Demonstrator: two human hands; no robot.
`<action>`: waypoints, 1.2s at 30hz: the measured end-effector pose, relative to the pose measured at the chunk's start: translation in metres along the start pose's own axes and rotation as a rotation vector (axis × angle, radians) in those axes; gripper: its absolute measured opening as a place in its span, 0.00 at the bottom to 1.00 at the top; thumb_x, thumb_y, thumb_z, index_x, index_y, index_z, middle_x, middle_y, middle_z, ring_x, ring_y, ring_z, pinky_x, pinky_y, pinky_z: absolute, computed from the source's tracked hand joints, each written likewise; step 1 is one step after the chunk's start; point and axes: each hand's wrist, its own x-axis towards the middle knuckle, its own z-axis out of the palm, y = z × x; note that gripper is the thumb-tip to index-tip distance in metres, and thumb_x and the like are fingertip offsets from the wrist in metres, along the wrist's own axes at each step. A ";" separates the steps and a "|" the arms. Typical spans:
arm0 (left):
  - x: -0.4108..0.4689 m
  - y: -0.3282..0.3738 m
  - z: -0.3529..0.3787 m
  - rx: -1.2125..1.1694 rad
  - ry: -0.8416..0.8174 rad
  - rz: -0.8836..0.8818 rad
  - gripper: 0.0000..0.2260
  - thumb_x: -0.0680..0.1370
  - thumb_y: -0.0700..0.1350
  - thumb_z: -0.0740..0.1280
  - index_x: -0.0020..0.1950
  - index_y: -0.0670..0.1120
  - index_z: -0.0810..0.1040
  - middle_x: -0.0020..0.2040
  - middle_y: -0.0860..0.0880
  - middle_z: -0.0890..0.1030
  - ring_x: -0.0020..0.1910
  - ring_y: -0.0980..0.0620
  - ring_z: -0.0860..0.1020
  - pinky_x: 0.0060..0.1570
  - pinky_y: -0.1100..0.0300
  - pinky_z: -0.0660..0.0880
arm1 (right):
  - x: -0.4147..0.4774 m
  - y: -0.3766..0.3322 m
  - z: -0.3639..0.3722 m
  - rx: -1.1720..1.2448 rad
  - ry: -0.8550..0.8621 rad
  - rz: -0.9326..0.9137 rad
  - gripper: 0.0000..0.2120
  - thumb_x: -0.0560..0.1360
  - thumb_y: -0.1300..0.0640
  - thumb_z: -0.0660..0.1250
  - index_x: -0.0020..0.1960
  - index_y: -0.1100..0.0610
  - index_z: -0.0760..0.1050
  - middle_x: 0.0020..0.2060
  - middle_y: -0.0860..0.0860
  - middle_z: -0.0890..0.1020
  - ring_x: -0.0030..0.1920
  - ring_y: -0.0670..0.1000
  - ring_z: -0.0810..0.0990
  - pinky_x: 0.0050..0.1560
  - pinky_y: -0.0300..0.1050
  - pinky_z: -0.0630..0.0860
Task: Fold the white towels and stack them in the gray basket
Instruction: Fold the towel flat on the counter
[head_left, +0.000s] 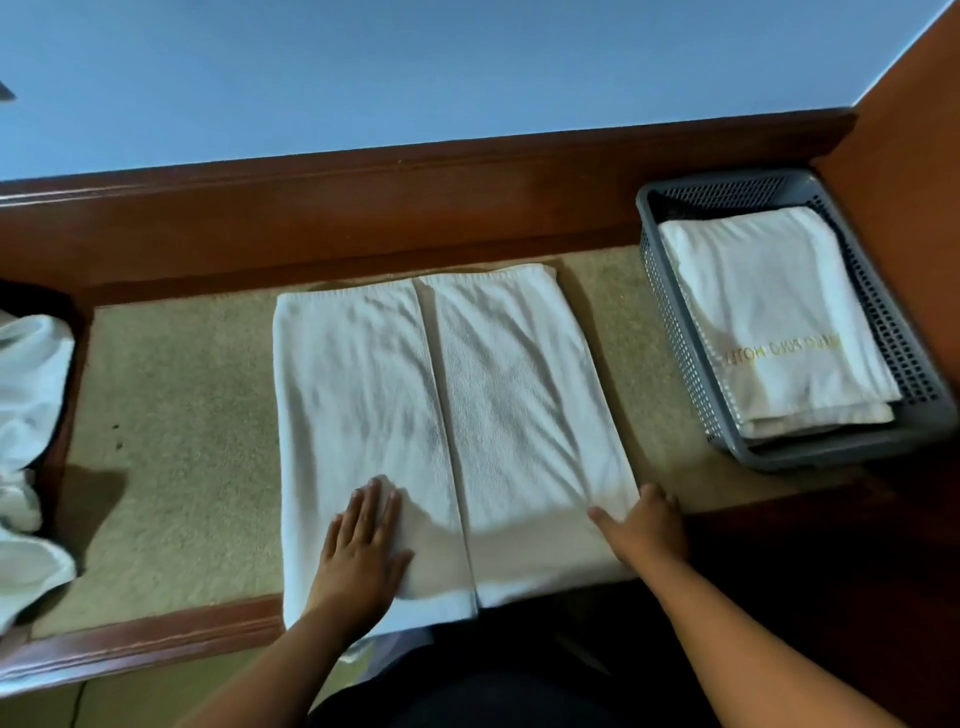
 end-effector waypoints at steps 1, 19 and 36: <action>-0.005 -0.002 0.000 -0.006 0.007 -0.003 0.35 0.77 0.70 0.37 0.81 0.57 0.35 0.80 0.54 0.30 0.80 0.50 0.32 0.76 0.55 0.32 | -0.002 0.003 0.001 0.037 -0.019 -0.001 0.41 0.67 0.42 0.78 0.70 0.62 0.68 0.66 0.60 0.75 0.66 0.62 0.75 0.63 0.52 0.72; -0.049 -0.046 -0.041 -0.683 0.062 -0.276 0.09 0.83 0.47 0.64 0.61 0.48 0.80 0.46 0.53 0.84 0.45 0.54 0.82 0.53 0.51 0.80 | -0.106 -0.087 0.036 0.198 -0.074 -0.270 0.20 0.75 0.55 0.69 0.65 0.55 0.71 0.56 0.57 0.82 0.55 0.61 0.81 0.49 0.45 0.74; -0.015 -0.042 -0.044 -0.450 -0.139 -0.348 0.23 0.72 0.69 0.69 0.45 0.49 0.73 0.40 0.52 0.79 0.41 0.51 0.78 0.40 0.54 0.73 | -0.194 -0.044 0.149 -0.342 -0.078 -0.883 0.35 0.61 0.28 0.63 0.59 0.51 0.73 0.52 0.49 0.79 0.50 0.53 0.80 0.47 0.51 0.79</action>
